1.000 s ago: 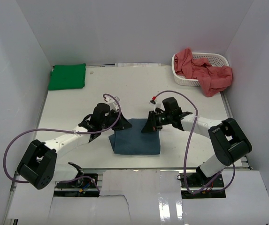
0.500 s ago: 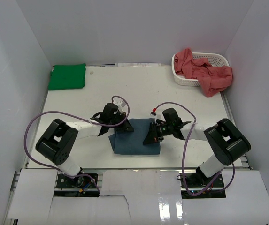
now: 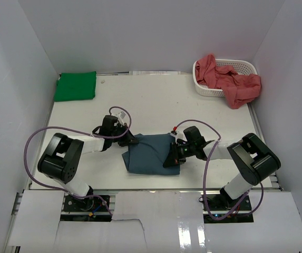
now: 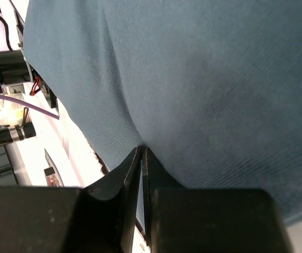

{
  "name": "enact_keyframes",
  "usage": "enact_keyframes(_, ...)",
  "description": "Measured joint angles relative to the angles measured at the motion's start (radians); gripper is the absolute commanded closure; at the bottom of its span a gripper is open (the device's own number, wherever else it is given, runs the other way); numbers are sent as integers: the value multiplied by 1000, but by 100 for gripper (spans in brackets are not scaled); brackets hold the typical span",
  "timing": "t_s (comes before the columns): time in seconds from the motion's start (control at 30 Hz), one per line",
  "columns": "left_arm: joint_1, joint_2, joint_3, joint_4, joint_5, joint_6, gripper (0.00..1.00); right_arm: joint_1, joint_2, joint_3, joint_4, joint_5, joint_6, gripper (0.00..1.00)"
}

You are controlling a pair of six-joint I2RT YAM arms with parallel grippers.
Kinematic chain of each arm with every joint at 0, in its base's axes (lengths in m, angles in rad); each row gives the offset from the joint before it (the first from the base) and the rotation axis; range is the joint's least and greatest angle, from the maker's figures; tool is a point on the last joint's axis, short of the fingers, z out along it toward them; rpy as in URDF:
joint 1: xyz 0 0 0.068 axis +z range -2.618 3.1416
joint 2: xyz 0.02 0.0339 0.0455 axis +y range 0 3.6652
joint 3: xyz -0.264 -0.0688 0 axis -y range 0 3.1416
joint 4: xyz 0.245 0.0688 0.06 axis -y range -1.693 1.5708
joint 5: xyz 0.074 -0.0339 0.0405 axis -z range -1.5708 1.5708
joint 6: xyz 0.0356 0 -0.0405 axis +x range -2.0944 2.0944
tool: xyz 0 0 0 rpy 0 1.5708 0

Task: Fold and stack the t-shirts
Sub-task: Fold the long partially folded tshirt into a neat square, then put the neatly folded tshirt into the corner of the board with the left arm

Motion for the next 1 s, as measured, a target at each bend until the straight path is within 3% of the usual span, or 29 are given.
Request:
enact_keyframes(0.3, 60, -91, 4, -104, -49, 8, 100, 1, 0, 13, -22, 3, -8, 88)
enact_keyframes(0.67, 60, -201, 296, -365, -132, 34, 100, 6, 0, 39, -71, 11, -29, 87)
enact_keyframes(0.7, 61, -208, 301, -377, -132, 32, 90, 6, 0, 42, -76, 13, -30, 87)
enact_keyframes(0.73, 61, -217, 296, -396, -132, 33, 71, 7, 0, 46, -83, 15, -31, 86)
enact_keyframes(0.8, 61, -237, 262, -435, -132, 28, 46, 7, 0, 58, -100, 21, -33, 85)
enact_keyframes(0.9, 61, -274, 172, -505, -140, 7, 37, 8, 1, 81, -134, 33, -38, 83)
enact_keyframes(1.0, 61, -297, 104, -578, -154, -4, 36, 8, 1, 105, -160, 44, -46, 77)
